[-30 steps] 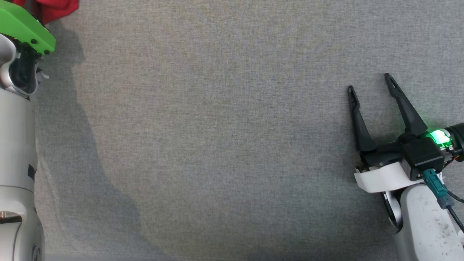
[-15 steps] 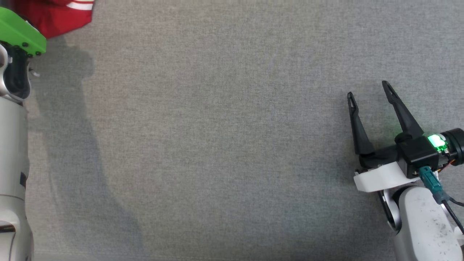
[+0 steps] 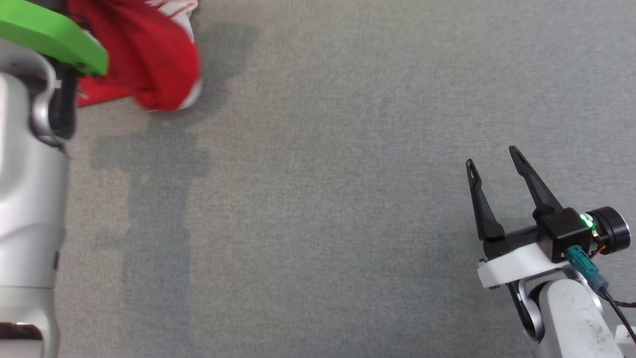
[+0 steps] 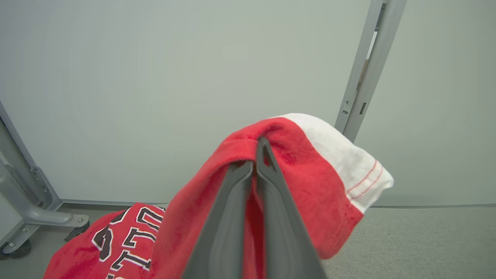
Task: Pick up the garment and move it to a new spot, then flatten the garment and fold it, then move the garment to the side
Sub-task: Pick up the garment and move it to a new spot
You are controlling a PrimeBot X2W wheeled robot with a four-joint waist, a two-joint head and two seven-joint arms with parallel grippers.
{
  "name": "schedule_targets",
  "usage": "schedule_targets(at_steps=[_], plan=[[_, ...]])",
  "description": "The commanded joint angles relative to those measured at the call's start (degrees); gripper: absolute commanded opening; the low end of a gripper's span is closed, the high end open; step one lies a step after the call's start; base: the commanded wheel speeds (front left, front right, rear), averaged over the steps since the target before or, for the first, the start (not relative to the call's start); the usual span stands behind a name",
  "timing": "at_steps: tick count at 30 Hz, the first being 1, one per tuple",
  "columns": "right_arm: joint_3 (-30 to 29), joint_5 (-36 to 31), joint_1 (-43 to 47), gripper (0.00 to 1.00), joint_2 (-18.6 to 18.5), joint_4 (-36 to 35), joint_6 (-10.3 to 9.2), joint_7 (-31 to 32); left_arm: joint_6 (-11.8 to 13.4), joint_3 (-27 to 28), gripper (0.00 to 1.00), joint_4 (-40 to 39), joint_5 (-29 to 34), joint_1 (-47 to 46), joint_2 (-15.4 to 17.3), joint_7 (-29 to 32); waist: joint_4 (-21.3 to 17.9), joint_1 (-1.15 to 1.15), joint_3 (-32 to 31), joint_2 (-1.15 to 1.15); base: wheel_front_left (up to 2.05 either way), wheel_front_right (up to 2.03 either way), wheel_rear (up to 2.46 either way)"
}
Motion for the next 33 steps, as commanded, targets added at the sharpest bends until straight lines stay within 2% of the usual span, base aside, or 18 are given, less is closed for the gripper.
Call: schedule_targets(at_steps=[1,6,10,14,21,25,31,32,33], plan=[[-0.20,0.85,1.12,1.00,-0.22,0.25,-0.10,0.04,0.24,-0.94,0.00,-1.56,1.06,1.11,-0.89,0.28,-3.03,0.00,-5.59,0.00,0.00,0.00,0.00],[-0.64,2.27,2.69,1.00,-0.23,0.71,-0.09,0.04,1.23,-5.24,0.00,-5.21,1.89,4.29,-6.35,0.60,-6.29,0.00,-7.99,0.00,0.00,0.00,0.00],[-0.72,3.32,3.64,1.00,-0.19,0.90,-0.09,0.04,0.84,-9.58,0.00,-5.45,1.95,7.77,-11.43,0.01,-8.86,0.00,-8.04,0.00,0.00,0.00,0.00],[-0.85,3.92,4.05,1.00,-0.19,1.18,-0.09,0.04,0.32,-15.13,0.00,-3.86,0.74,12.21,-15.05,-1.34,-11.18,0.00,-7.29,0.00,0.00,0.00,0.00],[-0.82,4.51,3.91,1.00,-0.21,1.30,-0.09,0.04,0.04,-27.39,0.00,-4.79,-6.59,19.05,-16.25,-3.82,-13.82,0.00,-5.90,0.00,0.00,0.00,0.00],[-0.47,4.80,3.55,1.00,-0.20,1.39,-0.09,0.04,2.04,-33.50,0.00,-4.59,-10.67,20.79,-16.24,-5.68,-14.50,0.00,-5.27,0.00,0.00,0.00,0.00],[-0.11,5.03,3.38,1.00,-0.20,1.85,-0.09,0.04,3.72,-39.55,0.00,-2.48,-14.35,21.24,-16.27,-7.48,-14.63,0.00,-4.94,0.00,0.00,0.00,0.00],[-0.09,5.06,3.39,1.00,-0.20,1.95,-0.09,0.04,3.83,-40.49,0.02,-2.00,-14.75,21.15,-16.27,-7.89,-14.54,0.00,-4.98,0.00,0.00,0.00,0.00],[-0.06,5.04,3.40,1.00,-0.20,2.03,-0.09,0.04,3.85,-41.16,0.35,-1.60,-15.08,21.02,-16.28,-8.15,-14.47,0.00,-5.03,0.00,0.00,0.00,0.00]])
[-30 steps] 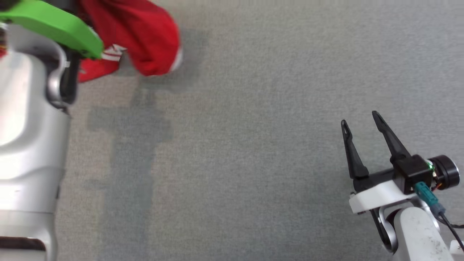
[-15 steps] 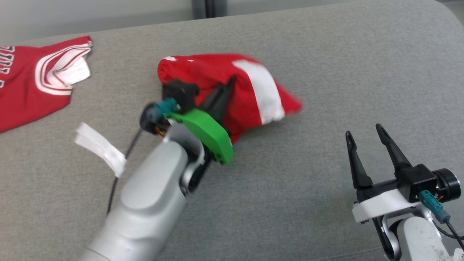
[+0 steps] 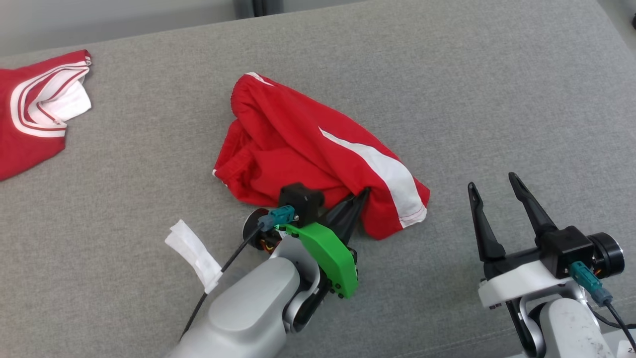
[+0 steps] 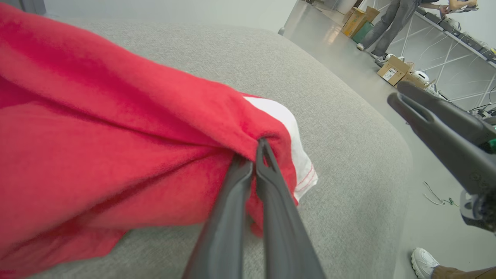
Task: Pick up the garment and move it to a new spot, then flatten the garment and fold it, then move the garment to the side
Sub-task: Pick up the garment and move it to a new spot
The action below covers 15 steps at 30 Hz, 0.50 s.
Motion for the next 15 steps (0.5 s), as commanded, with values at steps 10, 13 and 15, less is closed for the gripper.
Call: schedule_targets(at_steps=[10,13,15], plan=[[-0.63,-0.98,0.49,1.00,-0.16,0.39,-0.08,0.04,1.61,1.23,1.00,0.48,6.14,-1.56,0.28,-3.34,2.60,0.00,-2.14,-0.01,0.00,0.00,0.00],[-0.94,-1.38,0.83,1.00,-0.16,0.20,-0.08,0.04,1.66,4.45,1.00,-1.82,10.03,0.74,0.87,-3.30,3.43,0.00,-3.42,-0.01,0.00,0.00,0.00],[-1.15,-1.71,1.28,1.00,-0.15,0.16,-0.08,0.04,1.52,6.85,1.00,-3.49,12.21,2.22,1.33,-3.27,4.00,0.00,-4.53,-0.01,0.00,0.00,0.00]])
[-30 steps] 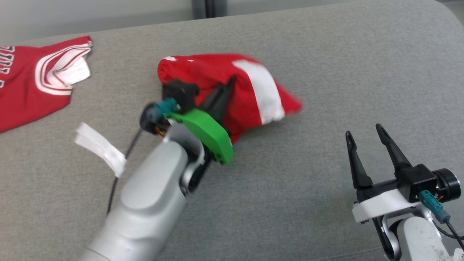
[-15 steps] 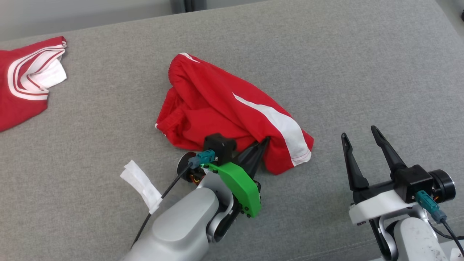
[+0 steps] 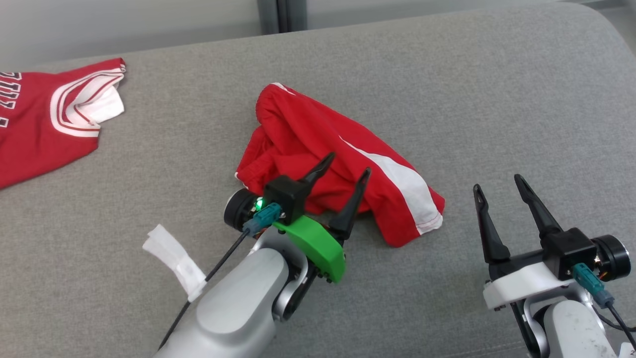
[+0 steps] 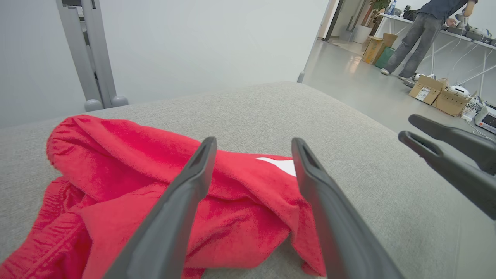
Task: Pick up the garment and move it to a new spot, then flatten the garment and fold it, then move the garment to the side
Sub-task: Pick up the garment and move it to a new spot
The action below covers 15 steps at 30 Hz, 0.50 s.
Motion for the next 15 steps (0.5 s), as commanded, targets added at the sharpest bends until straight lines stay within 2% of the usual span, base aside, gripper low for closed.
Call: schedule_targets(at_steps=[1,15], plan=[[-0.18,-0.39,1.26,1.00,-0.16,0.04,-0.08,0.04,-0.14,1.78,1.00,-0.96,1.63,1.97,0.85,-0.01,1.39,0.00,-2.14,0.00,0.00,0.00,0.00],[0.30,0.09,5.66,1.00,-0.17,0.79,-0.08,0.04,-0.13,19.47,1.00,-6.99,9.85,17.79,2.71,-0.02,3.82,0.00,-9.40,0.00,0.00,0.00,0.00]])
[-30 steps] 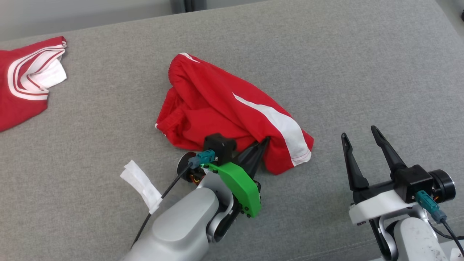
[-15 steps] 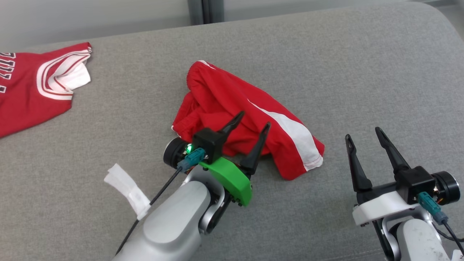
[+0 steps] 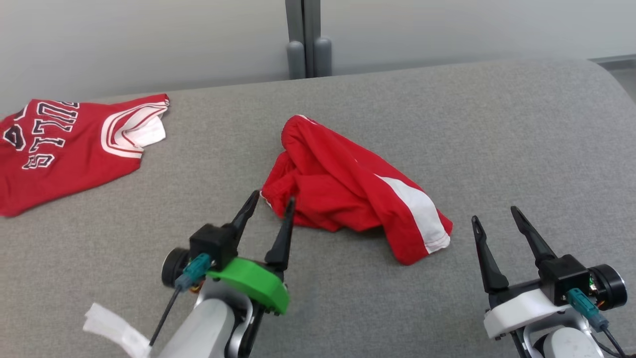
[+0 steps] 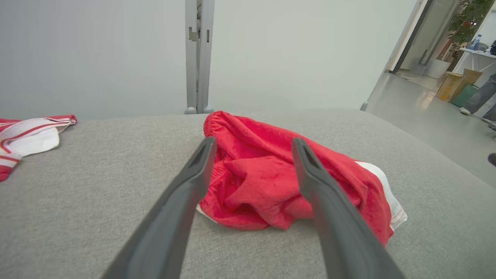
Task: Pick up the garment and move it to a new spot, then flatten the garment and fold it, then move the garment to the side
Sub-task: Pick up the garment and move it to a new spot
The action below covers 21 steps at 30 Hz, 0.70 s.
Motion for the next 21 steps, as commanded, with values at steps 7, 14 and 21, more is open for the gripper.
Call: schedule_targets(at_steps=[7,14,21], plan=[[-0.18,0.92,2.72,1.00,-0.19,0.38,-0.08,0.04,-0.11,9.97,1.00,-2.77,2.72,10.87,-0.71,-0.02,1.51,0.00,-3.17,0.00,0.00,0.00,0.00],[-0.52,2.20,4.45,1.00,-0.19,0.87,-0.08,0.04,-1.18,17.49,1.00,-4.97,4.43,17.12,-2.06,-0.02,2.07,0.00,-3.93,0.00,0.00,0.00,0.00],[-0.43,3.41,5.63,1.00,-0.19,1.48,-0.08,0.04,-1.83,21.69,1.00,-7.17,6.79,20.40,-2.63,-0.03,2.21,0.00,-4.14,0.00,0.00,0.00,0.00]])
